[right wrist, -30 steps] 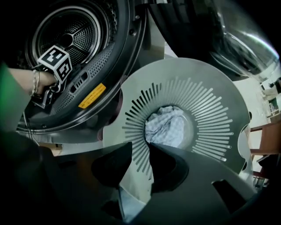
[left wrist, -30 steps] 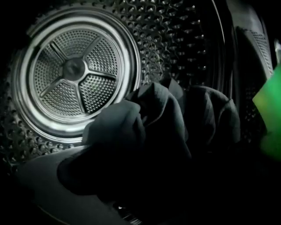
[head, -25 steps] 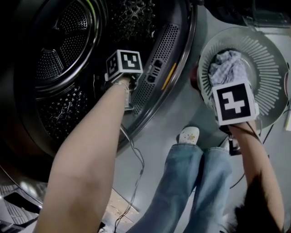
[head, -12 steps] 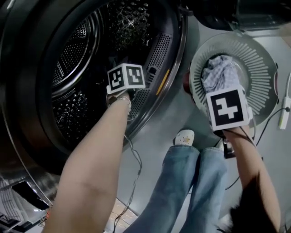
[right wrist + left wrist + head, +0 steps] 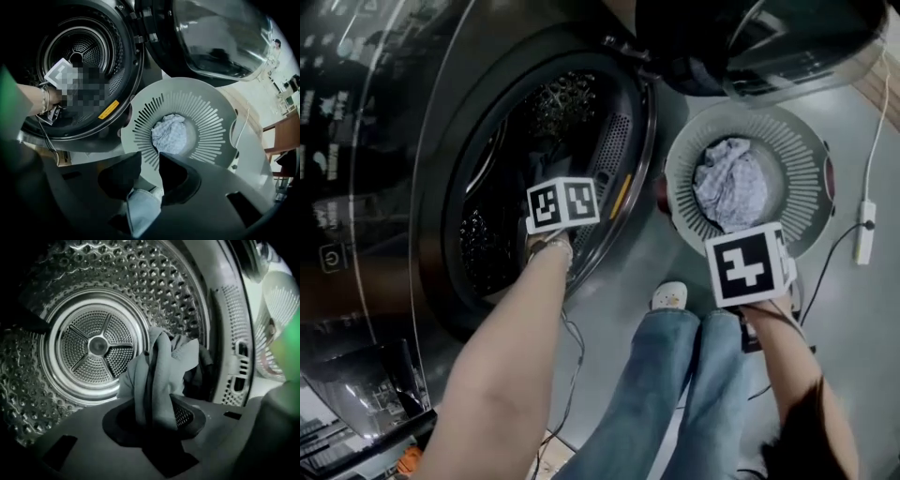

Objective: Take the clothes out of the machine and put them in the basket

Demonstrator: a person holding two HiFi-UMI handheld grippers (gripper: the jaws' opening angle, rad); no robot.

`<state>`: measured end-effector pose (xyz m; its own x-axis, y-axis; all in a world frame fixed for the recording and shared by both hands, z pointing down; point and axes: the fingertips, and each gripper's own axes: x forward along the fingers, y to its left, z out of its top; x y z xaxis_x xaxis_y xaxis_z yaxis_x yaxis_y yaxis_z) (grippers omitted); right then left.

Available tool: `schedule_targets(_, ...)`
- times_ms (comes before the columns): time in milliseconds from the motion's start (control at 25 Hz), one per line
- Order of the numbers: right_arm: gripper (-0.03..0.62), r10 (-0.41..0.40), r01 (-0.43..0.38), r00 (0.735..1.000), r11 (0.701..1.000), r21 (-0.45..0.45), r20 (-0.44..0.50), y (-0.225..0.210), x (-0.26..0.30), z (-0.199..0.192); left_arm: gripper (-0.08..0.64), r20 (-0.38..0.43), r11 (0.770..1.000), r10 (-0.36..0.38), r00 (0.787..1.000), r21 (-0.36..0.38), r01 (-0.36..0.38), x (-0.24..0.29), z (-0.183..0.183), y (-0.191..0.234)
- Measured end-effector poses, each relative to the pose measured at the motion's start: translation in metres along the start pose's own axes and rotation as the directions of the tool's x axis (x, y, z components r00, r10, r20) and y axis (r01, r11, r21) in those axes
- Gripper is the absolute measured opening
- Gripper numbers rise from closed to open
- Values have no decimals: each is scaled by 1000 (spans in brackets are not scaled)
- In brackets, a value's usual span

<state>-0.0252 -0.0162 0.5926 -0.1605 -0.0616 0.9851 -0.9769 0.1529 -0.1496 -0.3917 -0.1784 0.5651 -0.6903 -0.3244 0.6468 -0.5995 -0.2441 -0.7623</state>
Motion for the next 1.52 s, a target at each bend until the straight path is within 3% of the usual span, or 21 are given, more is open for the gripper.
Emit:
schedule_targets(160, 84, -15, 15, 1000, 1000, 24, 25, -6, -18, -4, 129, 38, 999, -21, 999, 25, 20, -19, 5, -5)
schedule_targets(440, 76, -53, 50, 998, 997, 66, 41, -14, -46, -11, 129, 108, 997, -77, 991, 0, 78, -50, 6, -4)
schedule_targets(720, 26, -102, 95, 993, 986, 135, 50, -25, -73, -17, 129, 244, 989, -121, 962, 116, 95, -104, 21, -22)
schedule_targets(1080, 9, -88, 74, 995, 971, 227, 56, -34, -98, -23, 126, 292, 983, -182, 939, 39, 178, -156, 29, -19)
schedule_targets(1240, 9, -87, 72, 995, 968, 240, 51, -38, -105, -30, 124, 340, 975, -213, 916, 5, 224, -185, 32, -17)
schedule_targets(1520, 9, -93, 80, 995, 964, 252, 39, -40, -121, -48, 124, 413, 958, -270, 870, 21, 287, -235, 35, -16)
